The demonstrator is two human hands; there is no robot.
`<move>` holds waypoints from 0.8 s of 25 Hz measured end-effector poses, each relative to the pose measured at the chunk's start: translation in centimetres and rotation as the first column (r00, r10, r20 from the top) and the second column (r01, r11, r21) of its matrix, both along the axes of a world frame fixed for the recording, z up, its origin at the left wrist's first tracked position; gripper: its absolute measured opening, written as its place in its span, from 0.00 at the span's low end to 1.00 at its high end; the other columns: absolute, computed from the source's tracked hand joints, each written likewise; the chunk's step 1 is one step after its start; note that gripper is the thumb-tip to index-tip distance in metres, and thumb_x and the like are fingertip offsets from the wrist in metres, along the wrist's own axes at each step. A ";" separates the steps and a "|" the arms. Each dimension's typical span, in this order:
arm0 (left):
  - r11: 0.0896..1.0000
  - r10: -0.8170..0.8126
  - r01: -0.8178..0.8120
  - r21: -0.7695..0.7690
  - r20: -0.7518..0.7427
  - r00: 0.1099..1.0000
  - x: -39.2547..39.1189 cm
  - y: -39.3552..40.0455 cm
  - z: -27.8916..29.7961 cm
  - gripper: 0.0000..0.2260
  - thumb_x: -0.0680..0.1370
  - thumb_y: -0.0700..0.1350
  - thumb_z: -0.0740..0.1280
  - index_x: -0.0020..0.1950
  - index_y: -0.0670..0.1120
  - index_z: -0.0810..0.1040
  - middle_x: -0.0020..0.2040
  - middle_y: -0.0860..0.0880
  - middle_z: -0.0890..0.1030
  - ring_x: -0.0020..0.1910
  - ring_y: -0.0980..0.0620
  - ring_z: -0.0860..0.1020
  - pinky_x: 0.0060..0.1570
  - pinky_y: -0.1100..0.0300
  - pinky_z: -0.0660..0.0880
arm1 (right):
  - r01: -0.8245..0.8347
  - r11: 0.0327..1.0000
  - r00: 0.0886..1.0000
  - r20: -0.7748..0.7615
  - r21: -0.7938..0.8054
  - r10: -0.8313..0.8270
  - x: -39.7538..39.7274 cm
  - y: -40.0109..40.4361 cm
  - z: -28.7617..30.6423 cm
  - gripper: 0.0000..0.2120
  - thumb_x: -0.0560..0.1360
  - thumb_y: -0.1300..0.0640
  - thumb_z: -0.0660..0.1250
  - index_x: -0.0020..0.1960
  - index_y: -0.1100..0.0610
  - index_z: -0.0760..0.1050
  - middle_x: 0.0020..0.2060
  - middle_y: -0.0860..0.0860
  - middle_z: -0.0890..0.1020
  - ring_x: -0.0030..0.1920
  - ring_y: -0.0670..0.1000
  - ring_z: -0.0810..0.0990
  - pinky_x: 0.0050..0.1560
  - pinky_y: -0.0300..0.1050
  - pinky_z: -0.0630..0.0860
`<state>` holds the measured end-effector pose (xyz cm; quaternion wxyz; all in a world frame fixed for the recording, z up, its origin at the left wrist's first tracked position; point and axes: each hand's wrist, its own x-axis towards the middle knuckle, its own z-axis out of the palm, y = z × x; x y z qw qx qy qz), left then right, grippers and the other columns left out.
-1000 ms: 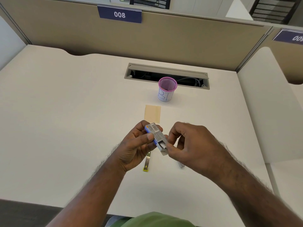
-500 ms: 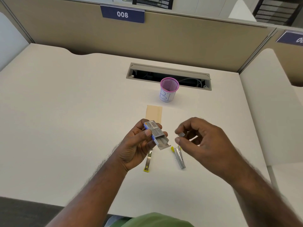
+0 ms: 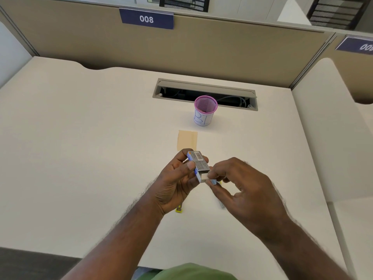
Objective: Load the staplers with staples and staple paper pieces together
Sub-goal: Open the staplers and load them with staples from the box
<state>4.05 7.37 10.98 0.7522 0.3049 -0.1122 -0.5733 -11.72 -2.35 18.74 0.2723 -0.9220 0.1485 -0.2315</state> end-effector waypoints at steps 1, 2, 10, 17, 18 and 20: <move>1.000 -0.002 0.002 0.005 -0.001 1.000 -0.1 -0.1 0.0 0.25 0.66 0.45 0.79 0.58 0.42 0.72 0.51 0.43 0.83 0.46 0.48 0.83 0.47 0.59 0.80 | -0.002 1.000 1.000 -0.010 -0.018 0.001 0.0 0.0 0.1 0.03 0.74 0.54 0.71 0.48 0.49 0.79 0.43 0.41 0.81 0.42 0.42 0.76 0.37 0.44 0.77; 1.000 -0.003 0.003 0.010 0.001 1.000 -0.1 -0.1 0.1 0.25 0.67 0.44 0.79 0.58 0.42 0.71 0.50 0.44 0.83 0.46 0.48 0.83 0.47 0.59 0.80 | -0.003 0.999 1.000 -0.022 -0.041 0.002 0.0 -0.1 0.1 0.03 0.74 0.53 0.71 0.48 0.49 0.79 0.42 0.41 0.82 0.41 0.42 0.76 0.36 0.44 0.77; 0.993 -0.120 0.120 -0.005 0.035 0.992 -0.6 -0.1 0.2 0.27 0.67 0.45 0.79 0.61 0.45 0.71 0.50 0.43 0.82 0.48 0.44 0.83 0.53 0.56 0.80 | 0.000 0.999 0.998 -0.067 -0.046 -0.004 0.1 -1.3 -0.2 0.04 0.74 0.53 0.73 0.46 0.50 0.78 0.48 0.42 0.81 0.47 0.48 0.78 0.40 0.49 0.78; 0.965 -0.263 0.261 0.031 0.063 0.963 -1.3 0.0 -0.1 0.27 0.70 0.44 0.77 0.65 0.46 0.70 0.49 0.46 0.83 0.47 0.49 0.83 0.49 0.58 0.80 | -0.104 0.946 0.955 -0.234 0.308 0.181 -0.7 -3.5 -0.9 0.14 0.72 0.48 0.73 0.53 0.34 0.74 0.56 0.33 0.80 0.62 0.40 0.77 0.61 0.49 0.76; 0.961 -0.274 0.272 0.045 0.068 0.959 -1.4 0.0 -0.2 0.27 0.70 0.44 0.77 0.65 0.46 0.70 0.50 0.46 0.83 0.47 0.49 0.83 0.50 0.58 0.80 | -0.108 0.945 0.954 -0.236 0.309 0.186 -0.9 -3.7 -1.3 0.15 0.72 0.48 0.73 0.56 0.37 0.75 0.54 0.33 0.81 0.60 0.41 0.78 0.59 0.49 0.76; 0.959 -0.274 0.267 0.096 0.071 0.959 -1.6 -0.2 -0.6 0.25 0.72 0.42 0.75 0.67 0.46 0.71 0.52 0.45 0.82 0.47 0.48 0.83 0.54 0.56 0.80 | -0.102 0.950 0.951 -0.250 0.296 0.180 -1.2 -4.1 -2.3 0.19 0.72 0.48 0.73 0.61 0.39 0.73 0.52 0.35 0.81 0.58 0.42 0.80 0.58 0.49 0.77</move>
